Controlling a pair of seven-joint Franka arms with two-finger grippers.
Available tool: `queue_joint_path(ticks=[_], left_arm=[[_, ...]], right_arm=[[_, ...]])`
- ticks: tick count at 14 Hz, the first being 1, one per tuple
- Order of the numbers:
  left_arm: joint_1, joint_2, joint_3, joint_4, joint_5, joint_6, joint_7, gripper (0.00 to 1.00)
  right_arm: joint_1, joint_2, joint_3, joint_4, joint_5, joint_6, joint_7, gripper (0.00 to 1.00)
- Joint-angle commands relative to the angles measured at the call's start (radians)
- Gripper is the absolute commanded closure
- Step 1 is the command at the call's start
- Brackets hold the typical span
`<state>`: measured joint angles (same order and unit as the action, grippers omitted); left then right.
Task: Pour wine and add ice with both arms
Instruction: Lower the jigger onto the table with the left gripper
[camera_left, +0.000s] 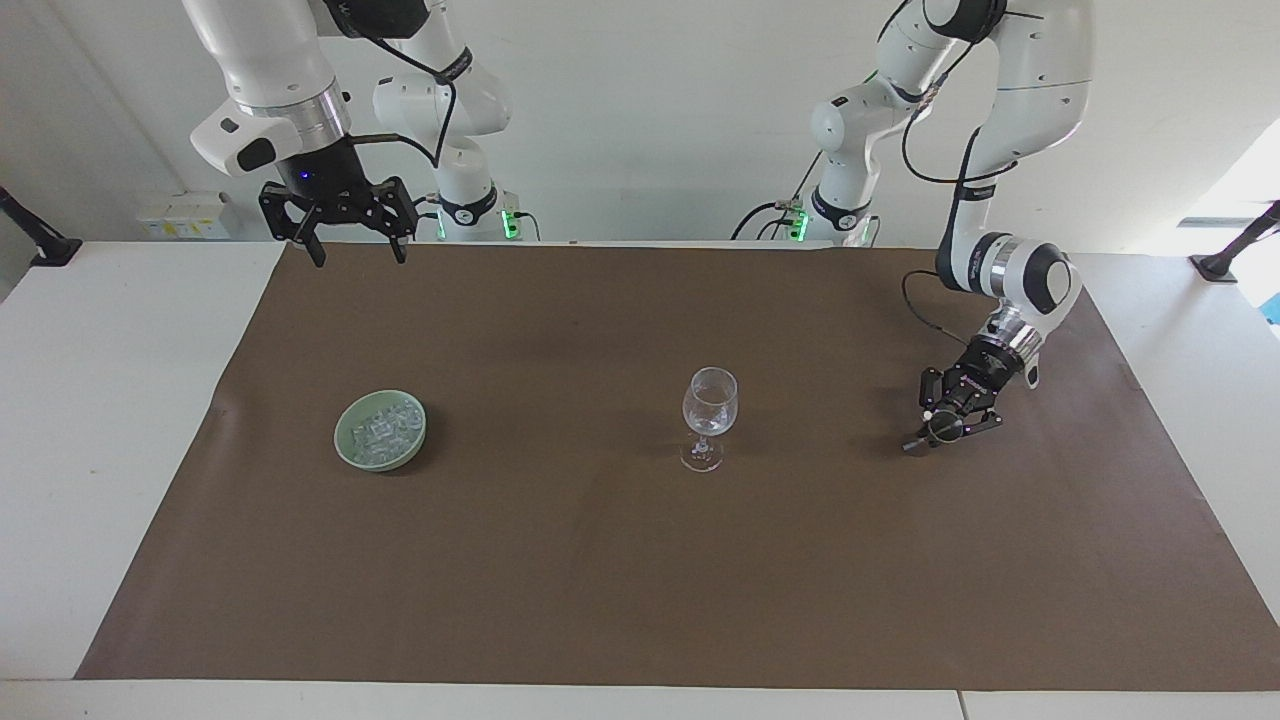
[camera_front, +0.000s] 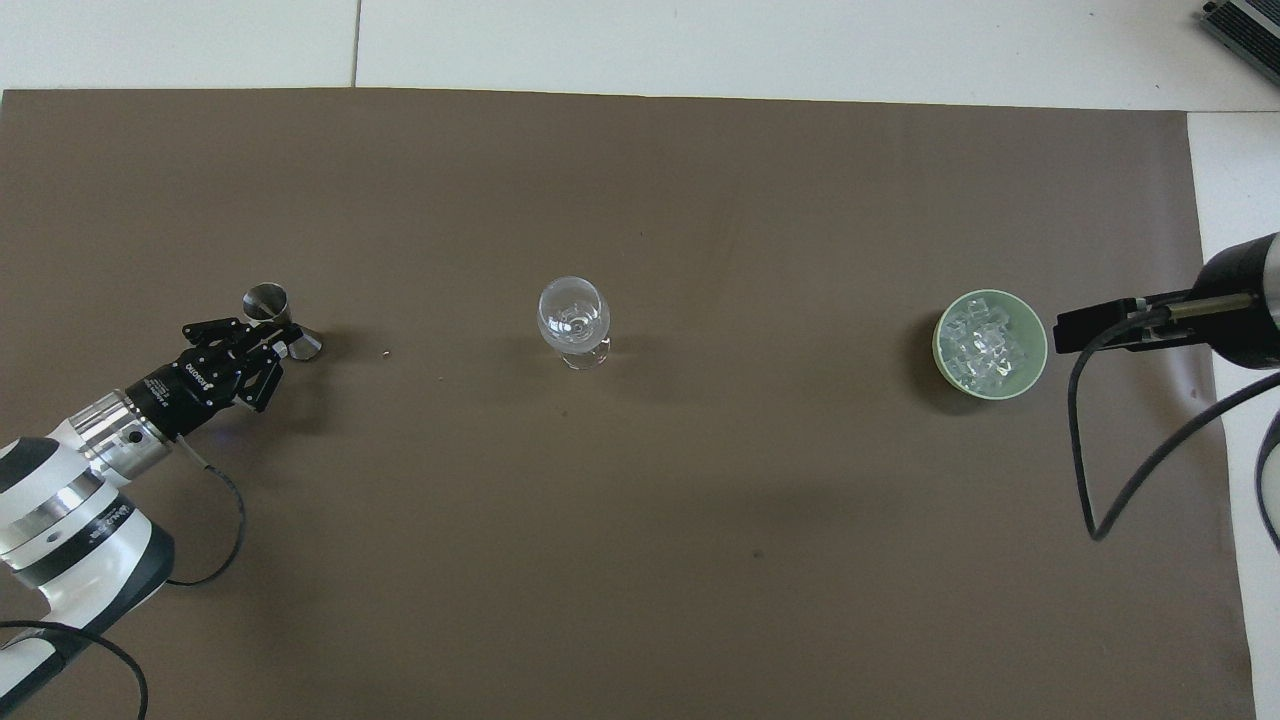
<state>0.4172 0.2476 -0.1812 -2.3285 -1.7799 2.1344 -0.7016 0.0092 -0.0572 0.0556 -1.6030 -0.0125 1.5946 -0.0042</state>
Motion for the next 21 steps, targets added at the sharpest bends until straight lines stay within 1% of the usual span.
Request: queue_joint_path(ticks=[1, 3, 5, 8, 10, 15, 16, 17, 18, 19, 21], left_arm=[[0.021, 0.002, -0.006, -0.011, -0.019, -0.028, 0.030, 0.81], [0.021, 0.002, -0.006, -0.011, -0.019, -0.028, 0.030, 0.80], [0.021, 0.002, -0.006, -0.009, -0.019, -0.027, 0.028, 0.77], [0.021, 0.002, -0.006, -0.009, -0.019, -0.027, 0.027, 0.64], [0.021, 0.002, -0.006, -0.009, -0.019, -0.027, 0.027, 0.59], [0.023, 0.002, -0.006, -0.009, -0.019, -0.030, 0.025, 0.54], [0.023, 0.002, -0.004, -0.009, -0.018, -0.030, 0.025, 0.48], [0.023, 0.002, -0.004, -0.006, -0.016, -0.031, 0.025, 0.33], [0.023, 0.002, -0.004, -0.003, -0.013, -0.031, 0.025, 0.04], [0.025, 0.002, -0.004, -0.003, -0.009, -0.033, 0.025, 0.00], [0.028, 0.002, -0.003, 0.006, 0.010, -0.040, 0.027, 0.00]], right_arm=[[-0.009, -0.012, 0.003, -0.006, 0.023, -0.013, -0.023, 0.00], [-0.009, -0.012, 0.003, -0.006, 0.025, -0.013, -0.023, 0.00], [-0.009, -0.012, 0.003, -0.006, 0.023, -0.013, -0.022, 0.00], [-0.009, -0.012, 0.003, -0.006, 0.023, -0.013, -0.022, 0.00], [-0.009, -0.012, 0.003, -0.006, 0.023, -0.013, -0.023, 0.00], [-0.009, -0.012, 0.004, -0.006, 0.023, -0.013, -0.023, 0.00], [-0.009, -0.012, 0.003, -0.006, 0.023, -0.013, -0.023, 0.00], [-0.009, -0.012, 0.003, -0.006, 0.023, -0.013, -0.022, 0.00], [-0.009, -0.012, 0.003, -0.006, 0.023, -0.013, -0.023, 0.00], [-0.009, -0.012, 0.003, -0.006, 0.025, -0.013, -0.023, 0.00], [-0.009, -0.012, 0.003, -0.006, 0.023, -0.013, -0.023, 0.00]])
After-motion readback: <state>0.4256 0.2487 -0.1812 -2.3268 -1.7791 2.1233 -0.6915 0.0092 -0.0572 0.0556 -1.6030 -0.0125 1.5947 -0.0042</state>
